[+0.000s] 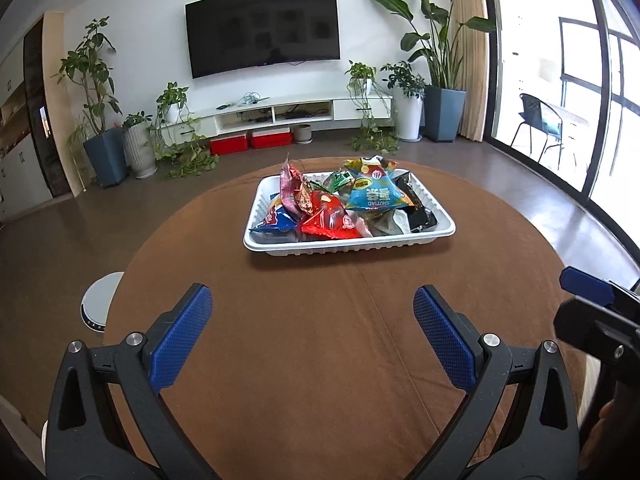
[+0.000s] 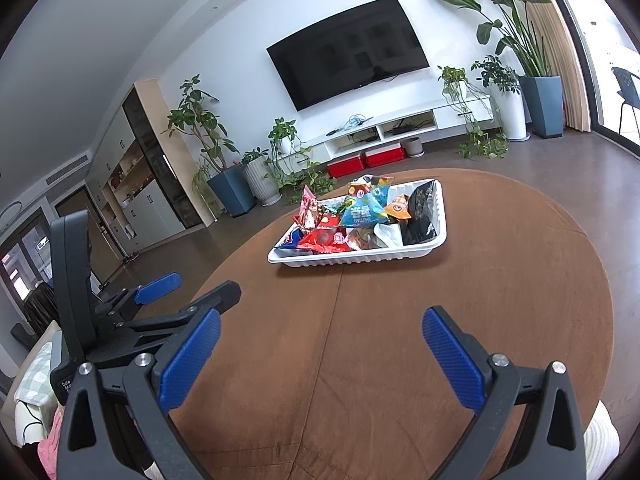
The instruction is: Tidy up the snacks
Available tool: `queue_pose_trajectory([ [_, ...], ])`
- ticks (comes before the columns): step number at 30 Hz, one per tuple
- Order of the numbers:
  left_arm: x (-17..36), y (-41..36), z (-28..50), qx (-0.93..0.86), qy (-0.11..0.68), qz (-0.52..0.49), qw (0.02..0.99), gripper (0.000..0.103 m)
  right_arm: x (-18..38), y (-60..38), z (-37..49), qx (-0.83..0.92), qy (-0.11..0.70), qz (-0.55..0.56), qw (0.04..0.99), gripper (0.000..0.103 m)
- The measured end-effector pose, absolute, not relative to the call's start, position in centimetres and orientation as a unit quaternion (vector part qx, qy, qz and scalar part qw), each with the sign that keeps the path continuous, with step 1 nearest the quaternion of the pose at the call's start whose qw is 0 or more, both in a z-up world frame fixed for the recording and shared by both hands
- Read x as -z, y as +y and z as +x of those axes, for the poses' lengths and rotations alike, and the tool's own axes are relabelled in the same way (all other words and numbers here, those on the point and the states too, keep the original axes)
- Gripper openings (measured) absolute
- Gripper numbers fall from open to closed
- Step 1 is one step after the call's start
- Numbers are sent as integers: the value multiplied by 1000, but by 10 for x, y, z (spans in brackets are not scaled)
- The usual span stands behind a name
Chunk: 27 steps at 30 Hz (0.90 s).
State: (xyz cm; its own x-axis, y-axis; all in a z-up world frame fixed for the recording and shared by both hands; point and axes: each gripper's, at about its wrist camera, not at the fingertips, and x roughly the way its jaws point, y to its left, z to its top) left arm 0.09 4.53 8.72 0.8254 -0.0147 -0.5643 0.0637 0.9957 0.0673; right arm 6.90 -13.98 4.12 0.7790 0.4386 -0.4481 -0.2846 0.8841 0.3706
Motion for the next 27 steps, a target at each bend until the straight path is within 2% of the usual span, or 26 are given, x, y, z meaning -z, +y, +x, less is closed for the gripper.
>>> queue_pose_trajectory([
  [18,-66,37,8,49,322,45,944,102,-30,-141,73,-197,289,153,924,103],
  [27,-58,50,13,3,334,42,942,102,-24,-142,75,-199,295,156,921,103],
])
